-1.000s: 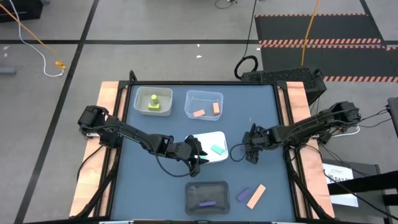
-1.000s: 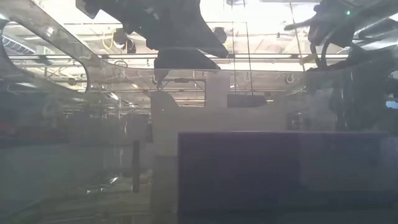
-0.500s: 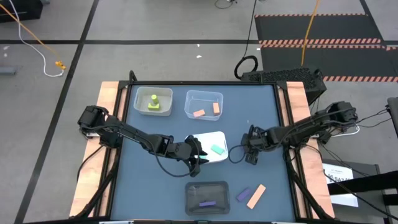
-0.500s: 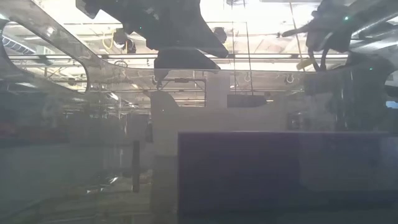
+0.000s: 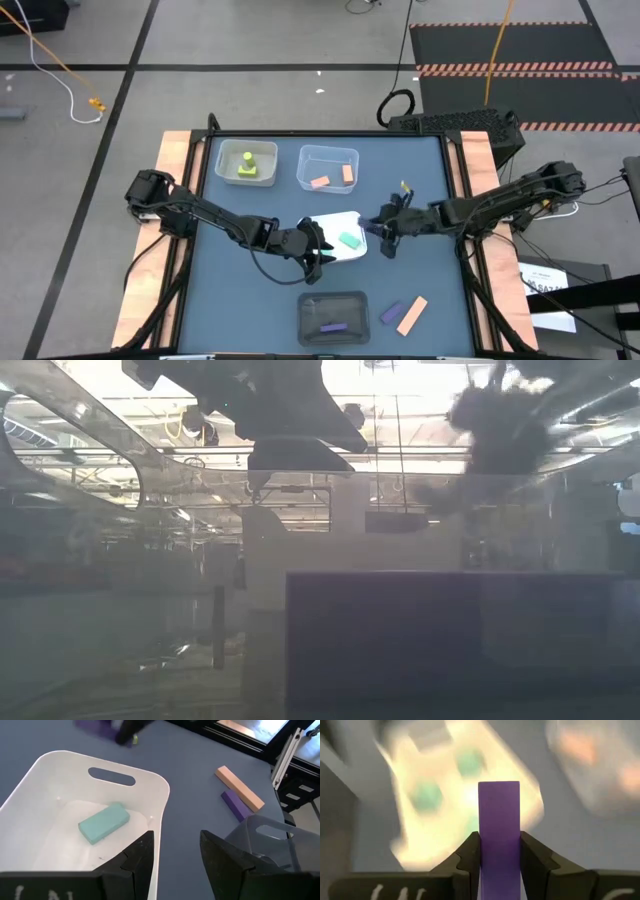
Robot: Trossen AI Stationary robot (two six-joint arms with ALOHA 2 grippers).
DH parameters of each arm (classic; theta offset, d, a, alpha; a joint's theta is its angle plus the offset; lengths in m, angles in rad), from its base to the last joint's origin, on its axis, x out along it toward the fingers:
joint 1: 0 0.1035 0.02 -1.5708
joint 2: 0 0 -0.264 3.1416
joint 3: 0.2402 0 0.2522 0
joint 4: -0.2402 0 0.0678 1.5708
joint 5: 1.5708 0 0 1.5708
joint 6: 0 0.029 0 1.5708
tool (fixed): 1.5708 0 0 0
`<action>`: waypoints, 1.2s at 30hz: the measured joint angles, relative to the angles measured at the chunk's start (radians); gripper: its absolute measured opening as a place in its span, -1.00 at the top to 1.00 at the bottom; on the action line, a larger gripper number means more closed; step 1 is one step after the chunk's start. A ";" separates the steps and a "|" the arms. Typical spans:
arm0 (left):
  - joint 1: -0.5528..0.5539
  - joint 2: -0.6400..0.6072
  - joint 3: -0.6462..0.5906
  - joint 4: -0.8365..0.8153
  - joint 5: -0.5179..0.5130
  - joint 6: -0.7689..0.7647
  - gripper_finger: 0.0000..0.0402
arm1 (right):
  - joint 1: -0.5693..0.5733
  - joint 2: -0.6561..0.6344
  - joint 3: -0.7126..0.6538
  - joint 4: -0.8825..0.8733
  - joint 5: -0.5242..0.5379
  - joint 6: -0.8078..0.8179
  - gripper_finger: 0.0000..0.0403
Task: Sort & place blocks by color
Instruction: Put the top violet block into the black bin
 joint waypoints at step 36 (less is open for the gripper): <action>0.003 0.000 0.000 0.061 -0.058 0.143 0.21 | -0.006 0.015 0.002 0.708 -0.137 -0.355 0.59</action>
